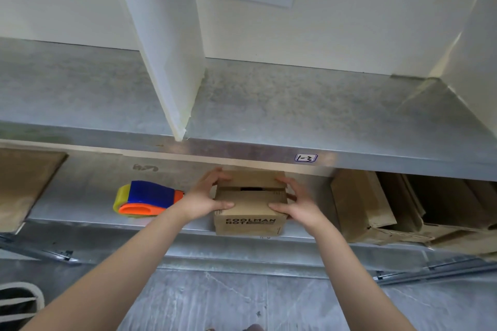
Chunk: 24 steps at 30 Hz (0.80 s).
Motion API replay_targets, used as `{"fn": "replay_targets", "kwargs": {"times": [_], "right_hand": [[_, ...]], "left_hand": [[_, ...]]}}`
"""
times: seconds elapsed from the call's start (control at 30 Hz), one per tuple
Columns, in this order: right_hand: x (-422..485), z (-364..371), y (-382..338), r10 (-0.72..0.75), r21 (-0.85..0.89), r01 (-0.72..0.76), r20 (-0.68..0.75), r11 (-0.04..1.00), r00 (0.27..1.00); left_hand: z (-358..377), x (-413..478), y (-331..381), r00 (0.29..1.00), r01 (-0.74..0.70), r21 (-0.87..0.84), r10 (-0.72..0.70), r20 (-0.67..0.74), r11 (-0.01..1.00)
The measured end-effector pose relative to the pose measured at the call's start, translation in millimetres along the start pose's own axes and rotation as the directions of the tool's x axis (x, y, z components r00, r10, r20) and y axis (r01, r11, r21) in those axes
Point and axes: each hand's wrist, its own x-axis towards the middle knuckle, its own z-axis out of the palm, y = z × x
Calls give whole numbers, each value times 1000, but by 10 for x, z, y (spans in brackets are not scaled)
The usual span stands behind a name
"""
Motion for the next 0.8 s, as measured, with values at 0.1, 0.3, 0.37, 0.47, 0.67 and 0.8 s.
{"fn": "replay_targets", "kwargs": {"times": [0.1,0.3,0.37,0.47,0.67,0.8], "right_hand": [[-162,43,87,-31,-53,29,-23,998,999],[-281,73,275,34,-120,-34,1,992,999],[-315,165,438,35,-98,-36,-12,995,999],[-293,230,550,8,-50,-11,-60,999,998],[-69,213,505,-13,-130,2,-82,992,997],[-4,202,541,-9,-138,-1,-67,990,998]], "left_hand": [[56,-114,-147,998,-23,-1,23,-57,1000],[396,-301,-383,1000,-20,5,20,0,1000],[516,-347,-459,1000,-16,0,16,-22,1000],[527,-275,-400,1000,-13,24,14,-27,1000],[467,-29,-370,1000,-24,160,26,-9,987],[449,28,-414,999,-41,176,45,-17,984]]}}
